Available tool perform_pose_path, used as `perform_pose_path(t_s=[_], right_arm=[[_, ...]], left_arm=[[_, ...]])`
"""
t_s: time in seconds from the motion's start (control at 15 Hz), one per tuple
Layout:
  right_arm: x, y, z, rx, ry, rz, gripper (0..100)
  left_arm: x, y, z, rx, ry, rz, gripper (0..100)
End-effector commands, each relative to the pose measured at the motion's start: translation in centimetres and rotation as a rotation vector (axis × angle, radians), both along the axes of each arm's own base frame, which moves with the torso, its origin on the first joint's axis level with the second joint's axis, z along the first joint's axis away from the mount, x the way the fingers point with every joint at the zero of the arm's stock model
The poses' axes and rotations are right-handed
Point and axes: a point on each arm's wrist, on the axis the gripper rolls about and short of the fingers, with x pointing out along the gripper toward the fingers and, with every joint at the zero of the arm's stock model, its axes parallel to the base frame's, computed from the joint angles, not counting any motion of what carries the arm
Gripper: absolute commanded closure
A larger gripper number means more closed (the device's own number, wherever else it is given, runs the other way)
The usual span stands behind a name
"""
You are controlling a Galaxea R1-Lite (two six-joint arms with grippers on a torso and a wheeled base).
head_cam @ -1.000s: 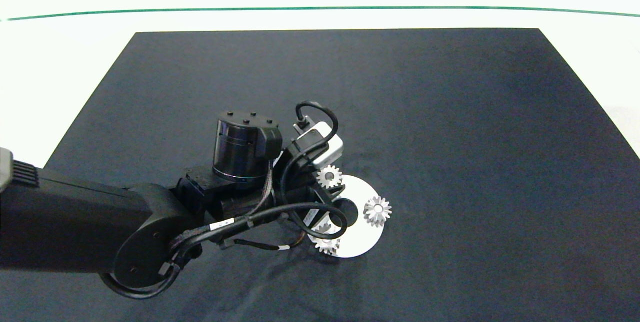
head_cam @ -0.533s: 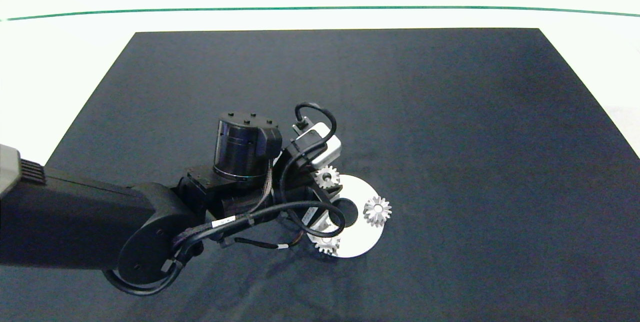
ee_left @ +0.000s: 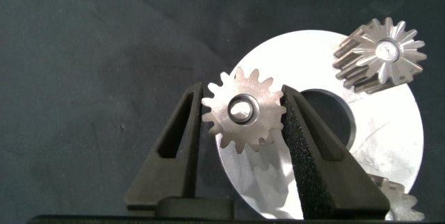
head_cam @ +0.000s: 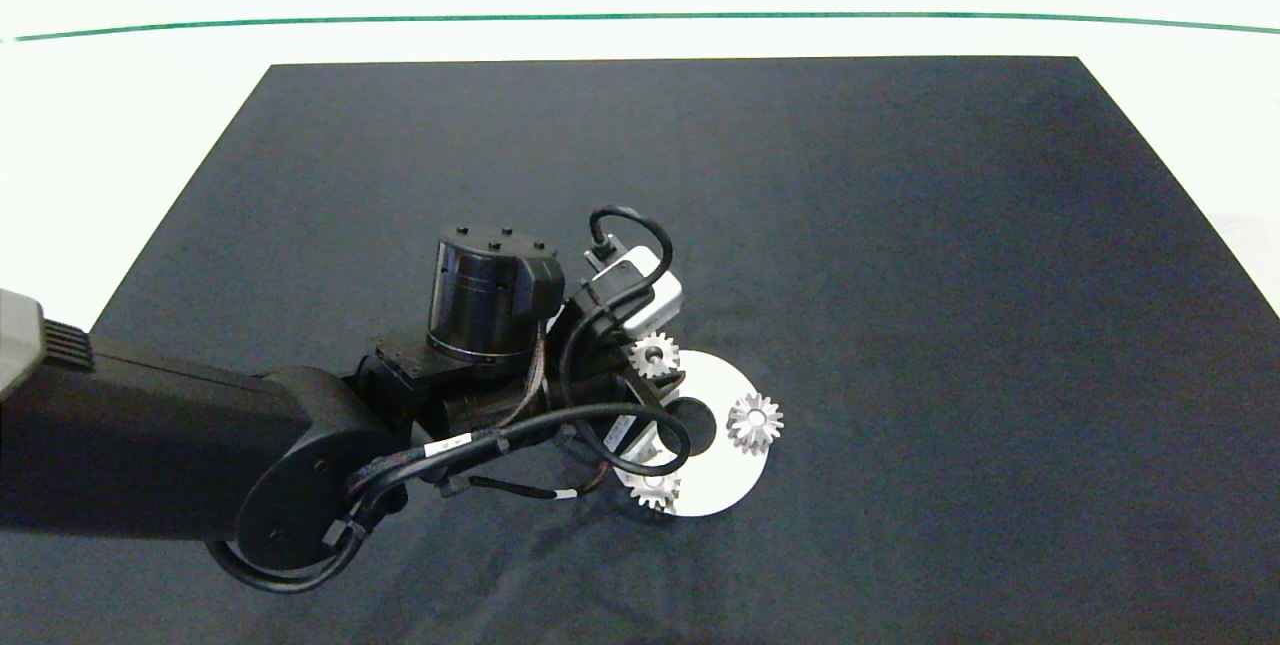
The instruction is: Install three planetary gears onto the carrier pins
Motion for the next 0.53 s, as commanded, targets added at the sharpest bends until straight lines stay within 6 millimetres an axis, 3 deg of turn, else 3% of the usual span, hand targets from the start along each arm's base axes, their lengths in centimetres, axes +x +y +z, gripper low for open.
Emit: perform_pose_path(t_s=[0.07, 0.27, 0.33, 0.47, 0.53], right_arm=[[0.0, 0.0, 0.0, -0.002, 0.005, -0.002, 0], [0.0, 0.0, 0.0, -0.002, 0.003, -0.003, 0], [0.0, 0.0, 0.1, -0.002, 0.0, -0.003, 0], [0.0, 0.0, 0.1, -0.009, -0.001, 0.0, 0], [0.0, 0.0, 0.1, -0.016, 0.003, -0.001, 0]], left_arm=[[0.1, 0.0, 0.1, -0.002, -0.006, 0.001, 0], [0.1, 0.2, 0.0, 0.0, -0.003, 0.004, 0], [0.2, 1.1, 0.7, -0.01, -0.015, 0.027, 0], [0.1, 4.7, 4.0, -0.048, -0.069, 0.11, 0], [0.6, 7.4, 5.6, -0.048, -0.07, 0.185, 0]])
